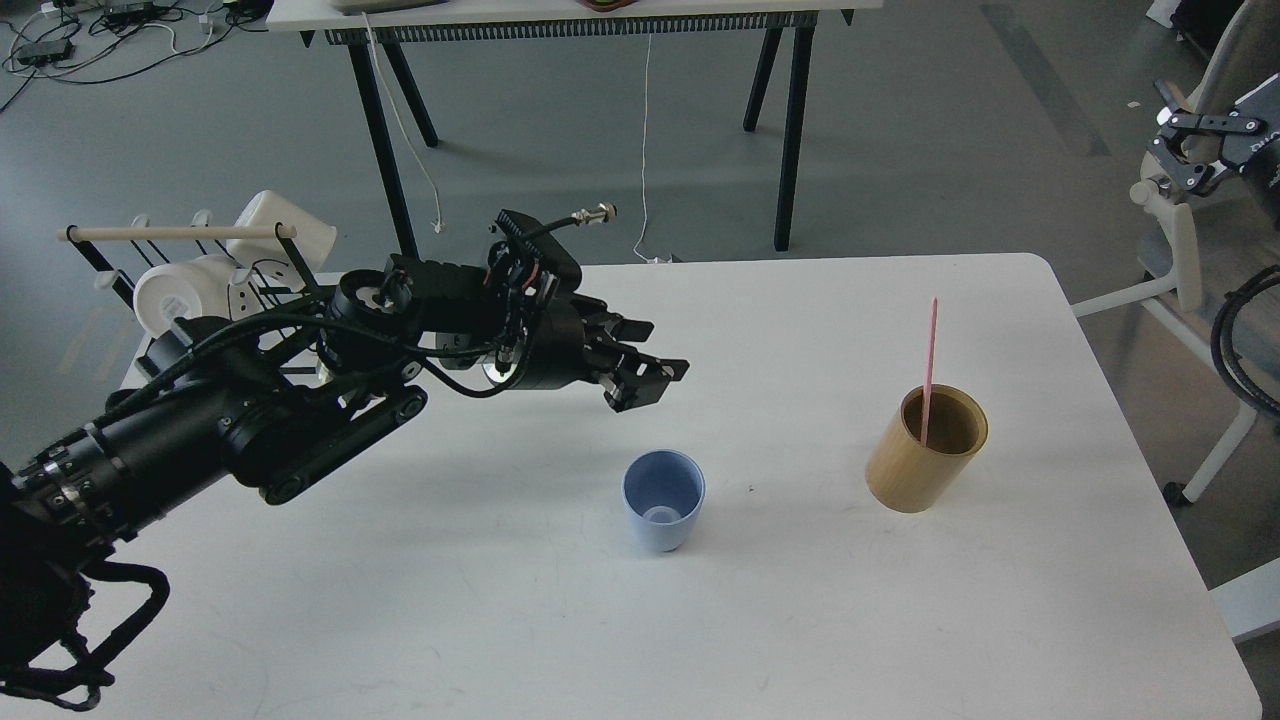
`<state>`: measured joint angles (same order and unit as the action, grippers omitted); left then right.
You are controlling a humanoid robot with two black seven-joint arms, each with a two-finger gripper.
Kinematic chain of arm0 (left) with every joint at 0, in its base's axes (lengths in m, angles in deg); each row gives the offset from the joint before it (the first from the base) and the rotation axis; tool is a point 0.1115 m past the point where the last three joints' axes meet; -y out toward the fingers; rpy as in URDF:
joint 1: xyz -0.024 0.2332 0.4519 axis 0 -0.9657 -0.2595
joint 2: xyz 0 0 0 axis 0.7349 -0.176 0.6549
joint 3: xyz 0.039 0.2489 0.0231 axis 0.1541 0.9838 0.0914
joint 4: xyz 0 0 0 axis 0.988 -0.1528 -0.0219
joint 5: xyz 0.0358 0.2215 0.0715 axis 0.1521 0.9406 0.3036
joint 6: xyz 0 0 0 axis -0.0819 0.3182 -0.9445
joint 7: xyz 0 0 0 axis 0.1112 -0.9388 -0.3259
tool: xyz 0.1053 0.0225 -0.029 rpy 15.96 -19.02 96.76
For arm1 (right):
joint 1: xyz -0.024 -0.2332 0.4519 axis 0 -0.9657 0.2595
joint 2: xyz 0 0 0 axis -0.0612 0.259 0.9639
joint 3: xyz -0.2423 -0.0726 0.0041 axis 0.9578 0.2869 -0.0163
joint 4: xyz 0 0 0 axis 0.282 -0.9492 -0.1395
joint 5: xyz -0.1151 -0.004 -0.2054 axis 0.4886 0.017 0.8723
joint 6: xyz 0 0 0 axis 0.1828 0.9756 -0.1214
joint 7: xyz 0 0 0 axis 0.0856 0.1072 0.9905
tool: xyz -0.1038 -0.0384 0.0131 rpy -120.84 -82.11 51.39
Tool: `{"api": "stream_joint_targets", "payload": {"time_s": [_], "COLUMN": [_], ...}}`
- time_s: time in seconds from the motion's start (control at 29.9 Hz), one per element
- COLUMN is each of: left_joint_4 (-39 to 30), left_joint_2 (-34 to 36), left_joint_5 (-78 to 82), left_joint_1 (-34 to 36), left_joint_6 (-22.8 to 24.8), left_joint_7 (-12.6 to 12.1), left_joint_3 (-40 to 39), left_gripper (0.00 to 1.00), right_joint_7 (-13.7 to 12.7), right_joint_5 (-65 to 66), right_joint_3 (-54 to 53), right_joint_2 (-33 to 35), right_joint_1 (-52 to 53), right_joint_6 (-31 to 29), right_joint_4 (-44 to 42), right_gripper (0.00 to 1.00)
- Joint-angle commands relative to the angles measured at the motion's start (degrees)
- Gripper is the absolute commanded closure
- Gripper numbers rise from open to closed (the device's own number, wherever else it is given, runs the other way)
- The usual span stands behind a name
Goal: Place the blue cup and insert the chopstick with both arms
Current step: 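Release the blue cup and raise the left arm back to rest, then reach the right gripper to the red stick in the tan cup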
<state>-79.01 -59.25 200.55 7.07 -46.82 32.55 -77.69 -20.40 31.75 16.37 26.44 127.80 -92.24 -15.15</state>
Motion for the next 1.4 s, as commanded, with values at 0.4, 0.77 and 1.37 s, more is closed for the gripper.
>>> {"api": "stream_joint_targets", "payload": {"time_s": [0.4,0.77,1.37], "left_joint_4": [21.7,34.4,40.9], "left_joint_2": [2.9,5.5,4.5], "left_joint_5": [-78.9,-117.6,-120.7], "left_joint_1": [-0.3,-0.7,-2.0], "left_joint_6": [0.0,0.0,0.0], "left_joint_7": [0.6,-0.4,-4.2], "left_joint_3": [-15.4,-15.1,-14.7], "left_gripper": [0.00,0.00,0.00], "right_joint_7": [0.9,6.9,0.2], "right_joint_5": [27.4,59.7,88.2], "right_joint_3": [0.5,1.6,23.6], "right_joint_2": [16.3,22.2,9.4], "right_joint_1": [-6.8,-11.0,-11.0], "right_joint_6": [12.4,22.9,35.2], "right_joint_4": [23.5,38.1,34.6], "right_gripper": [0.01,0.02,0.08]}}
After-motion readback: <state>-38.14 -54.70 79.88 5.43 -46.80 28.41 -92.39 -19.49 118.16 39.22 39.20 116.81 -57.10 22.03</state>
